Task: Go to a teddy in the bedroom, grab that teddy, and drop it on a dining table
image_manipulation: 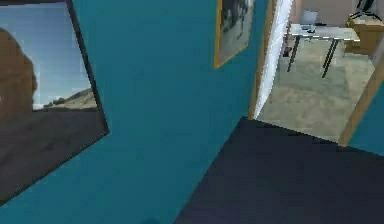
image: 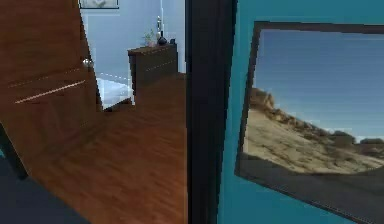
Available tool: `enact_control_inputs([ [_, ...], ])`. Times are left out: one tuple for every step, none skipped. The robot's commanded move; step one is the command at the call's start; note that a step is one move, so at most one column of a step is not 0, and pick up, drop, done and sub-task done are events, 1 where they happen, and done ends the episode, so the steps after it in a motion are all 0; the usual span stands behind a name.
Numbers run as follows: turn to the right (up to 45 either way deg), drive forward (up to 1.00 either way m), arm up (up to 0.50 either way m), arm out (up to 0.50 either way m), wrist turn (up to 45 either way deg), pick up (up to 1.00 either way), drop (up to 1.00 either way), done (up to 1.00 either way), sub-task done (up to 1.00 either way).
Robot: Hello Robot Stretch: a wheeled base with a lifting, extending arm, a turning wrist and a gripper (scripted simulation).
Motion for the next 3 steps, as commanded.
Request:
enact_control_inputs([
  [-45.0,0.00,0.00,0.00,0.0,0.00,0.00,0.00,0.00],
  [-45.0,0.00,0.00,0.00,0.0,0.00,0.00,0.00,0.00],
  [-45.0,0.00,0.00,0.00,0.0,0.00,0.00,0.00,0.00],
])
